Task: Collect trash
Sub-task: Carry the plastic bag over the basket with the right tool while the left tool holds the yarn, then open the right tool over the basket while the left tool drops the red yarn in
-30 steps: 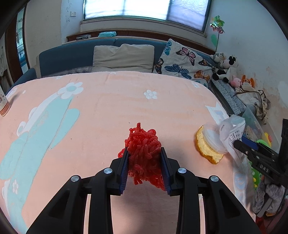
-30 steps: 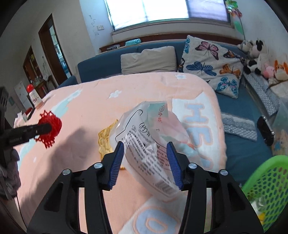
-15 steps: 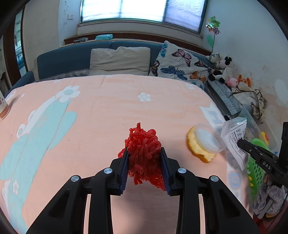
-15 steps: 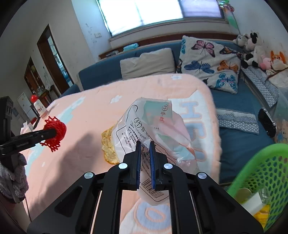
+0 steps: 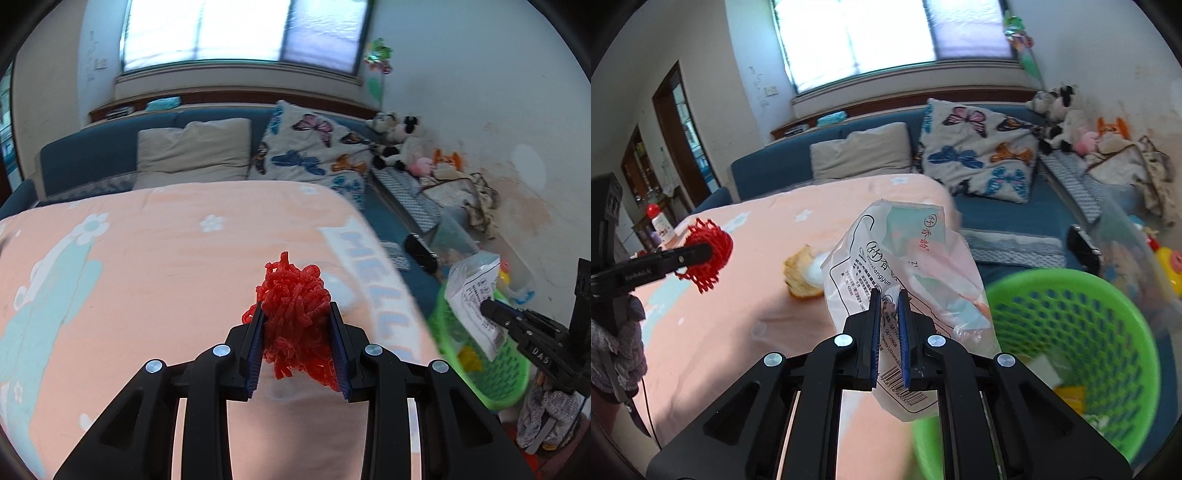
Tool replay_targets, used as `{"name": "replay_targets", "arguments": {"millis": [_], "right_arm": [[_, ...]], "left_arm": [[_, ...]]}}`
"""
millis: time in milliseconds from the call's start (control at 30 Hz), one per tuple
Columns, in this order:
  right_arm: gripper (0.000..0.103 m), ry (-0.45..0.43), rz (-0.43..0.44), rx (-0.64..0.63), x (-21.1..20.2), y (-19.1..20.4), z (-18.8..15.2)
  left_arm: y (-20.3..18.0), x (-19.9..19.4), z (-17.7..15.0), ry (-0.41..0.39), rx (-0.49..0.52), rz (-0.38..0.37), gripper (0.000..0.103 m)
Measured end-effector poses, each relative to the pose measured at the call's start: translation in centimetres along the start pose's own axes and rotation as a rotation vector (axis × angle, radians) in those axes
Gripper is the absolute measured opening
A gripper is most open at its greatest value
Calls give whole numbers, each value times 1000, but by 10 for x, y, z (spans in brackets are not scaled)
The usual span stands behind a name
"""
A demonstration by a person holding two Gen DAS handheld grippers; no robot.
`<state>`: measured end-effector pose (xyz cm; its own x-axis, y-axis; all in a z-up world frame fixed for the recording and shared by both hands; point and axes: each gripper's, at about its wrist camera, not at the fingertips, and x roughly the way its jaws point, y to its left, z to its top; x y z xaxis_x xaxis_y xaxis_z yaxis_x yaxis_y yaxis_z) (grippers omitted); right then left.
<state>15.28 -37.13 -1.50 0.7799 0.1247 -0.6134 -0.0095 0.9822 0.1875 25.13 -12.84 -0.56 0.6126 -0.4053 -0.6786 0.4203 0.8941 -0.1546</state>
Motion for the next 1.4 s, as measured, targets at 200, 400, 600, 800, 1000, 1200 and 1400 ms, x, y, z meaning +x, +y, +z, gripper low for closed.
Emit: {"name": "replay_targets", "arguments": {"millis": [200, 400, 600, 800, 1000, 1200, 1400], "right_arm": [[10, 4, -87, 26, -28, -32, -21], [13, 16, -154, 65, -46, -61, -41], [18, 23, -188, 109, -58, -85, -54], [39, 4, -204, 142, -73, -103, -61], [51, -19, -224, 141, -88, -111, -66], [61, -43, -238, 133, -101, -111, -71], [63, -56, -241, 143, -106, -113, -73]], "left_arm": [[-46, -5, -1, -6, 50, -65, 31], [-90, -1, -1, 2, 104, -123, 31], [-129, 7, -2, 21, 145, -167, 32], [-162, 19, -7, 51, 170, -203, 32], [-192, 36, -14, 85, 196, -228, 33], [-210, 53, -23, 119, 212, -239, 36], [-220, 63, -32, 143, 219, -253, 45]]}}
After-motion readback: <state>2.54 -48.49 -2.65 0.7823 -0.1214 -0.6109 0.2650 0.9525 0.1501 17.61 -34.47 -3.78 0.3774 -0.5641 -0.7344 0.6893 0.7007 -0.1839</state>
